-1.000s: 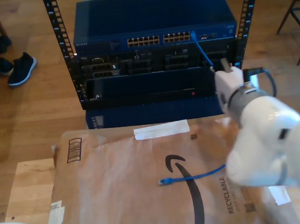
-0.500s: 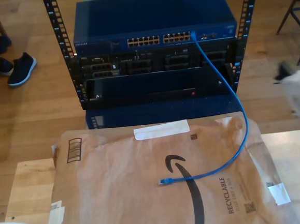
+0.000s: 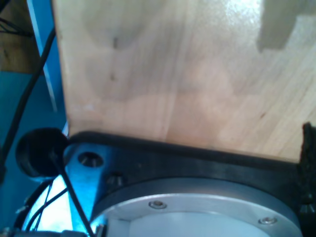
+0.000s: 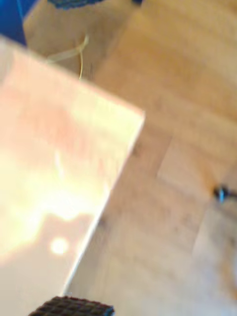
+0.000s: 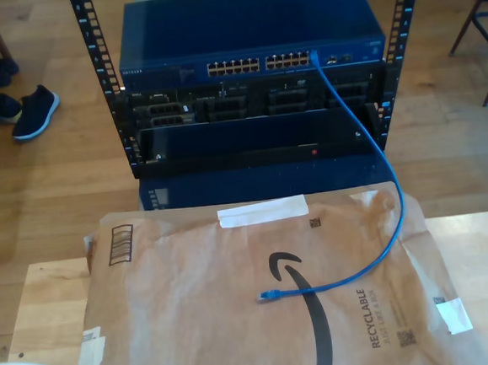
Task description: Grab the cable and plug it in
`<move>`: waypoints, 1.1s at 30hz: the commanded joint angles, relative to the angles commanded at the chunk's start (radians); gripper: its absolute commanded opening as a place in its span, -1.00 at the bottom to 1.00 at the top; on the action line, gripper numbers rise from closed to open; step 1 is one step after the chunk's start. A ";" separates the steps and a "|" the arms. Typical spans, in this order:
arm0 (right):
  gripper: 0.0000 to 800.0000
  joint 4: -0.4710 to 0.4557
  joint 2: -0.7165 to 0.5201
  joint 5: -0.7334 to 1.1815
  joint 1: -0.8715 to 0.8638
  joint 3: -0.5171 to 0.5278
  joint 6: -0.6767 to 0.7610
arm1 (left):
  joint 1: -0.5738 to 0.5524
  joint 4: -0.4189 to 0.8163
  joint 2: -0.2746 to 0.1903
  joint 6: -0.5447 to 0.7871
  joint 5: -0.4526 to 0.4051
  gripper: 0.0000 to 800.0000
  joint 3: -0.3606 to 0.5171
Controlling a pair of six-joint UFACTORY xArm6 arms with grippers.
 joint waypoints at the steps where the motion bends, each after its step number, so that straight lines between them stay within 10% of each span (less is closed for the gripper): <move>1: 0.99 0.000 -0.026 0.055 -0.029 0.014 -0.028 | 0.000 0.000 0.000 0.000 0.000 1.00 0.000; 12: 0.99 0.003 -0.180 0.318 -0.566 0.218 -0.598 | 0.000 0.000 0.000 -0.002 0.000 1.00 0.000; 33: 0.99 0.012 0.089 0.226 -0.784 0.331 -0.689 | 0.000 0.000 0.000 0.000 0.000 1.00 0.000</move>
